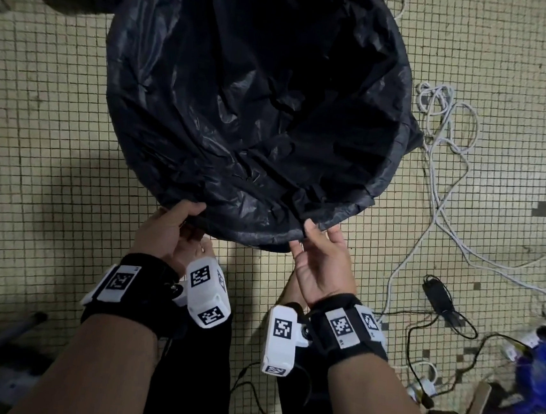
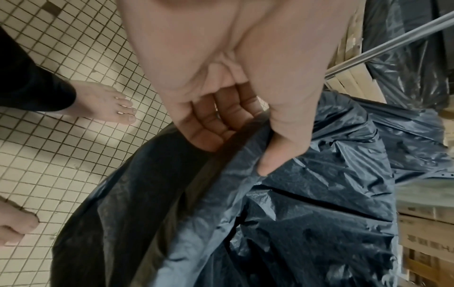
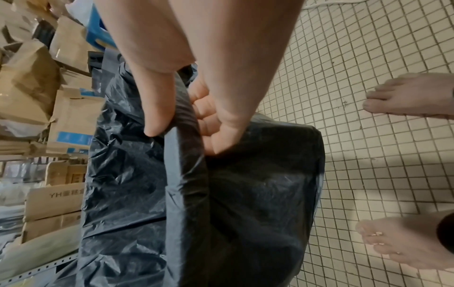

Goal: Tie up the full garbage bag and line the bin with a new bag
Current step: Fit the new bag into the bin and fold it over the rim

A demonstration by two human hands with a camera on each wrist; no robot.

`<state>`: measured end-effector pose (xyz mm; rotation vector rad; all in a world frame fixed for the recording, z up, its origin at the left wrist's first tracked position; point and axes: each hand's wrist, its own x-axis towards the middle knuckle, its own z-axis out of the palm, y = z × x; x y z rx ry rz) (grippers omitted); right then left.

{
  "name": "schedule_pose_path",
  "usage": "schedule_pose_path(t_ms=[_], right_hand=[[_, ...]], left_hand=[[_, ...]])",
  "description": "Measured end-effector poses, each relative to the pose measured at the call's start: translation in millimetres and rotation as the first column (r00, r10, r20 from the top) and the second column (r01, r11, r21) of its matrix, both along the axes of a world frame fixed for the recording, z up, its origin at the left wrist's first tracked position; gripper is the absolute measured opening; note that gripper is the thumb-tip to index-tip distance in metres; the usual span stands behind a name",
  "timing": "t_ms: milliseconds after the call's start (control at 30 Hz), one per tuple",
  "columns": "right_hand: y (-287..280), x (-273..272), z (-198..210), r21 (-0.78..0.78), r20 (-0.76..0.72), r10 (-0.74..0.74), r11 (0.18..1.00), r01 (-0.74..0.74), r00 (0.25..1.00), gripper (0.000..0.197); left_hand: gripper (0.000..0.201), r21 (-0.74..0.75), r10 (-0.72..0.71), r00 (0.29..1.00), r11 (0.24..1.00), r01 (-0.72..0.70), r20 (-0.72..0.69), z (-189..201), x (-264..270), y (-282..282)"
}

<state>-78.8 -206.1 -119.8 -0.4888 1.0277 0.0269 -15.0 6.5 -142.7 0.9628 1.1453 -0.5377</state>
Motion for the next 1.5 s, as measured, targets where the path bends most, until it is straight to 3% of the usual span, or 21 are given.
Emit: schedule_pose_path(t_ms=[133, 267, 333, 400, 467, 533, 600, 733, 800, 1033, 1167, 1267, 1367, 1500], right_hand=[[2.2, 0.6, 0.3, -0.103, -0.054, -0.061, 0.993, 0.056, 0.997, 0.062], [-10.4, -5.2, 1.0, -0.270, -0.229, 0.005, 0.960, -0.069, 0.973, 0.053], [-24.7, -2.3, 2.1, -0.407, -0.315, -0.039, 0.908, -0.098, 0.948, 0.046], [-38.6, 7.8, 4.8, -0.544, -0.318, -0.044, 0.827, -0.144, 0.947, 0.044], [-47.8, 23.5, 6.7, -0.618, -0.320, 0.010, 0.756, -0.217, 0.947, 0.040], [-53.4, 38.4, 7.1, -0.646, -0.365, 0.064, 0.700, -0.303, 0.929, 0.025], [-59.0, 50.1, 6.8, -0.627, -0.429, 0.091, 0.687, -0.369, 0.899, 0.017], [-69.0, 63.7, 5.9, -0.475, -0.473, 0.151, 0.786, -0.395, 0.868, 0.017], [-73.5, 67.4, 4.8, -0.419, -0.499, 0.186, 0.803, -0.424, 0.846, 0.015], [-72.9, 67.7, -1.9, -0.346, -0.478, 0.212, 0.847, -0.404, 0.853, 0.013], [-70.4, 57.5, -5.0, -0.131, -0.426, 0.363, 0.882, -0.453, 0.829, 0.014], [-66.3, 48.6, -6.1, -0.122, -0.376, 0.360, 0.894, -0.431, 0.854, 0.022], [-64.2, 42.7, -2.8, -0.085, -0.335, 0.276, 0.944, -0.320, 0.901, 0.038], [-58.0, 38.0, 2.5, 0.005, -0.252, 0.205, 0.978, -0.210, 0.946, 0.033]], left_hand=[[0.055, 0.018, -0.013, 1.000, 1.000, 0.013, 0.021, 1.7, 0.4, -3.0], [0.067, 0.080, -0.039, 0.997, 0.996, 0.033, 0.066, 8.4, -4.5, -9.9], [0.074, 0.121, -0.042, 0.996, 0.992, 0.031, 0.085, 12.8, -9.1, -15.0], [0.064, 0.069, -0.006, 0.998, 0.998, 0.002, 0.058, 17.0, -14.9, -21.8], [0.051, 0.061, 0.025, 0.999, 0.998, -0.027, 0.034, 20.0, -20.2, -32.2], [0.060, 0.134, 0.128, 0.992, 0.983, -0.128, 0.003, 21.8, -23.4, -44.0], [0.061, 0.251, 0.204, 0.978, 0.950, -0.185, -0.052, 20.5, -26.3, -52.5], [0.029, 0.193, 0.116, 0.988, 0.977, -0.095, -0.099, 20.8, -28.7, -68.3], [0.024, 0.216, 0.089, 0.994, 0.974, -0.074, -0.063, 19.2, -27.0, -68.5], [0.029, 0.193, 0.075, 0.996, 0.979, -0.065, -0.044, 16.7, -22.6, -54.1], [0.032, 0.220, 0.069, 0.998, 0.973, -0.067, -0.001, 18.3, -17.0, -45.9], [0.031, 0.212, 0.062, 0.998, 0.975, -0.066, 0.026, 19.4, -12.1, -40.2], [0.026, 0.217, 0.059, 0.997, 0.974, -0.069, 0.053, 17.9, -6.4, -35.0], [0.026, 0.209, 0.035, 0.997, 0.977, -0.048, 0.063, 8.0, -5.5, -23.5]])
